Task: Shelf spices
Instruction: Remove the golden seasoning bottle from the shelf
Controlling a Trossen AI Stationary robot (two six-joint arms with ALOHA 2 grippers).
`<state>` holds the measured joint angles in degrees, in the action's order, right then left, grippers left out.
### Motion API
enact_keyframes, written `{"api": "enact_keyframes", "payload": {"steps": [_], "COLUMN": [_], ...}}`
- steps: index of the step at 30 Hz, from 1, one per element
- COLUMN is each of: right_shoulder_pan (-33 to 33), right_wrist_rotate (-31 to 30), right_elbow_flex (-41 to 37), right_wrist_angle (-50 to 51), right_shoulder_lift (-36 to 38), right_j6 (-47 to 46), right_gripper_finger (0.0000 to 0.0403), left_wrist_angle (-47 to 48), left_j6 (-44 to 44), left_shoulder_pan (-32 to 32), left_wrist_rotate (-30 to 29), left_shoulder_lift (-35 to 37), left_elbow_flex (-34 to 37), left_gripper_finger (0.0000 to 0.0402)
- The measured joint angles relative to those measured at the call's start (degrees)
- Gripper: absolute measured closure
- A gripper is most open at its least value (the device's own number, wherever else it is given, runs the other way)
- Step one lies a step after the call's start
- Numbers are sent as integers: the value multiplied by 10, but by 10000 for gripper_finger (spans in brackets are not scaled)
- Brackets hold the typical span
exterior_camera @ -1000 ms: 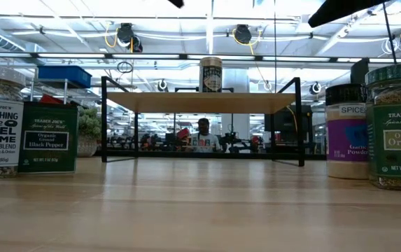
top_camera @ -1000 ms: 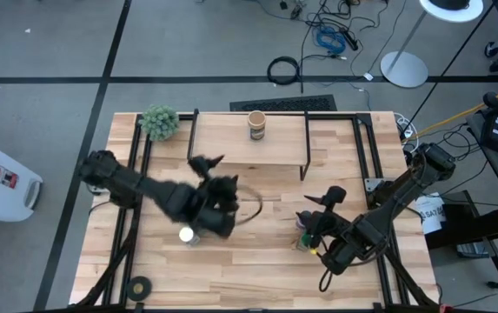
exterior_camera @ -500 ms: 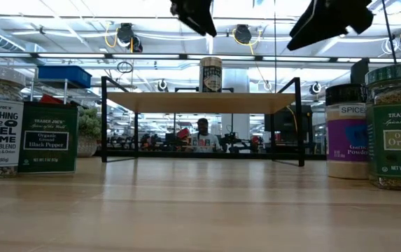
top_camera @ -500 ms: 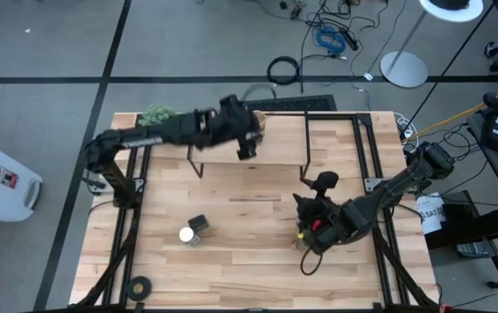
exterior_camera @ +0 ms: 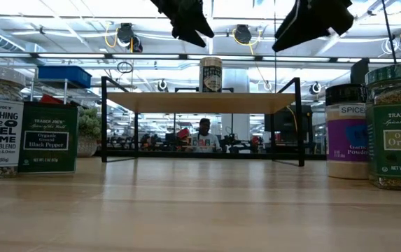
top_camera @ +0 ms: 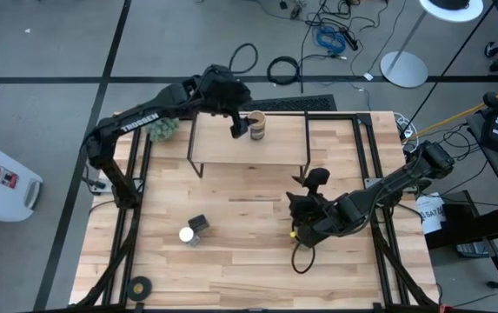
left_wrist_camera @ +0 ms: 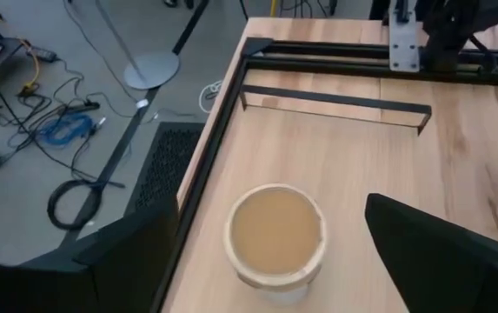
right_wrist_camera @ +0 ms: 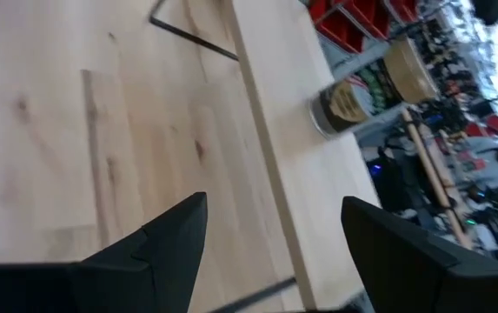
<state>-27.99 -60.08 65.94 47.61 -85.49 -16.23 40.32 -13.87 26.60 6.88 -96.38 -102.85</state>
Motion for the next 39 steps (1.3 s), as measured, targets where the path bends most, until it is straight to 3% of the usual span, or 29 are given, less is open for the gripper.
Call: {"api": "enact_keyframes", "payload": {"steps": [14,39], "right_shoulder_pan": [40,44], "right_wrist_rotate": [109,140], "right_elbow_flex": [-31,-31], "right_wrist_angle": [-166,-183], "right_shoulder_lift": [0,-6], "right_j6": [125,142], "right_gripper_finger": [149,149], "left_wrist_angle": [29,22], "left_j6": [-16,-33], "left_shoulder_pan": [5,28], "left_wrist_rotate": [5,41], "left_shoulder_lift": [-4,-48], "left_elbow_flex": [1,1], "left_gripper_finger": [2,2]}}
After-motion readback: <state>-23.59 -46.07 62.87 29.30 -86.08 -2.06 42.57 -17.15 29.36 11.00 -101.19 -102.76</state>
